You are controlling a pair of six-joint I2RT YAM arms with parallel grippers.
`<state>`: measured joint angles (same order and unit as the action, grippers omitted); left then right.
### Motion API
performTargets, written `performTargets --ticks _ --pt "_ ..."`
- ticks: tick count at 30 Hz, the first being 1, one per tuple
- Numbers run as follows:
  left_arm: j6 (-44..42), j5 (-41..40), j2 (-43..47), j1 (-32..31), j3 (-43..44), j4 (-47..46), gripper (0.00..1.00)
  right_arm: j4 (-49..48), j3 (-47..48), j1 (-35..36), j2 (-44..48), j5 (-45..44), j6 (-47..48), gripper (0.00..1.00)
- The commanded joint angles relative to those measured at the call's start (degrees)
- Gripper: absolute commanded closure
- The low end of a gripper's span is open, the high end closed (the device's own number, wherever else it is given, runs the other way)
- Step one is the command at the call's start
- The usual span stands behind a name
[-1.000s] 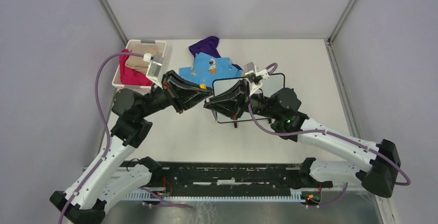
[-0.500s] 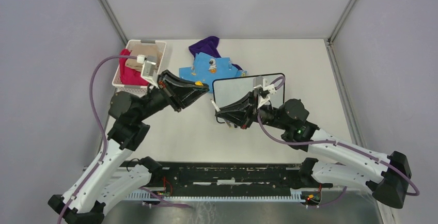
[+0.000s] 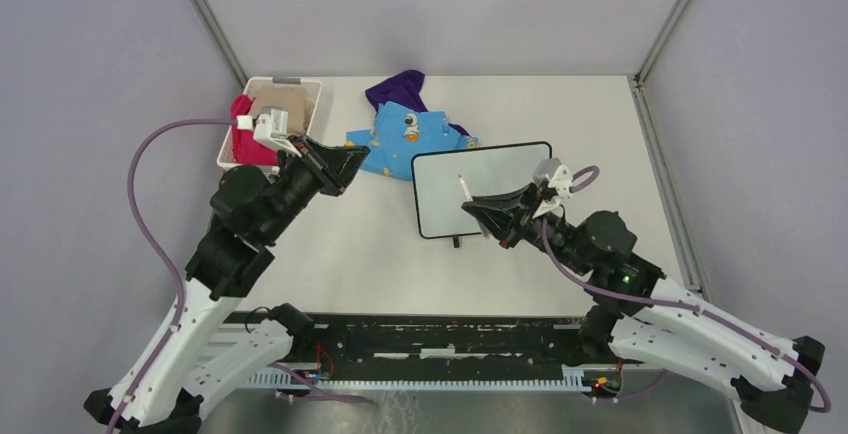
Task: Write a sentence on the whiteboard
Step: Place the pen cap at the center of the board.
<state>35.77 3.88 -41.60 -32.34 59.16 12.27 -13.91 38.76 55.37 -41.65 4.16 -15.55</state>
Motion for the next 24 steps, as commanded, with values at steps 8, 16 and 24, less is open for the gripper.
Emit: performTargets --ticks 8,16,24 --pt "-7.74 -23.89 -13.13 0.25 -7.4 22.55 0.98 20.19 -7.31 -0.15 14.7 -21.24 4.15 1.0" --pt "-10.09 -20.58 -35.28 5.1 -3.11 20.31 0.98 22.56 -9.0 -0.12 17.28 -20.87 3.16 1.0" --pt "-7.96 -13.98 -46.78 8.23 -5.2 13.2 0.98 23.3 -8.08 -0.12 18.83 -19.86 4.18 1.0"
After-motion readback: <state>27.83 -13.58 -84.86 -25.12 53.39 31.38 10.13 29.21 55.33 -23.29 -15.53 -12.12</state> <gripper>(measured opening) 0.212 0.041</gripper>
